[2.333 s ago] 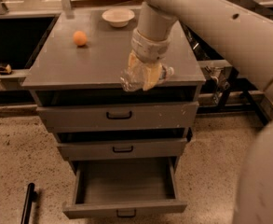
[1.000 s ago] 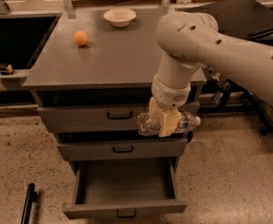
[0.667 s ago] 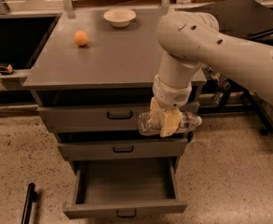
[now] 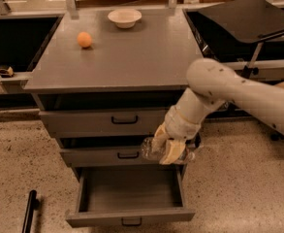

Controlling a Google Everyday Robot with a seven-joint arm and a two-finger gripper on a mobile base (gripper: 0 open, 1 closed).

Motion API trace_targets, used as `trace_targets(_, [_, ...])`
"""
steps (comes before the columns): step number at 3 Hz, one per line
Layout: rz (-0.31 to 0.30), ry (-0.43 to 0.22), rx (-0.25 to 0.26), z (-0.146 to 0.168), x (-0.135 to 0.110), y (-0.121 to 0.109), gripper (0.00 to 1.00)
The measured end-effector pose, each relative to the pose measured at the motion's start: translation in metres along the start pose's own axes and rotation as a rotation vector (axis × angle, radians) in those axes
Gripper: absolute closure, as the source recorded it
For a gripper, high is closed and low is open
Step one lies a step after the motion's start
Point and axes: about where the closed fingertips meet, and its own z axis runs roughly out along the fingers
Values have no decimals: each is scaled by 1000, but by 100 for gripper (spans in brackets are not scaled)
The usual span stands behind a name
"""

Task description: Place water bottle into bottom drawer

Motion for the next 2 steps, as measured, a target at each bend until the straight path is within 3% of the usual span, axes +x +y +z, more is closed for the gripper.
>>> trace_targets(1, [46,-267,71,71,21,13,100])
trace_targets(2, [63,-457,252,128,56,-3,100])
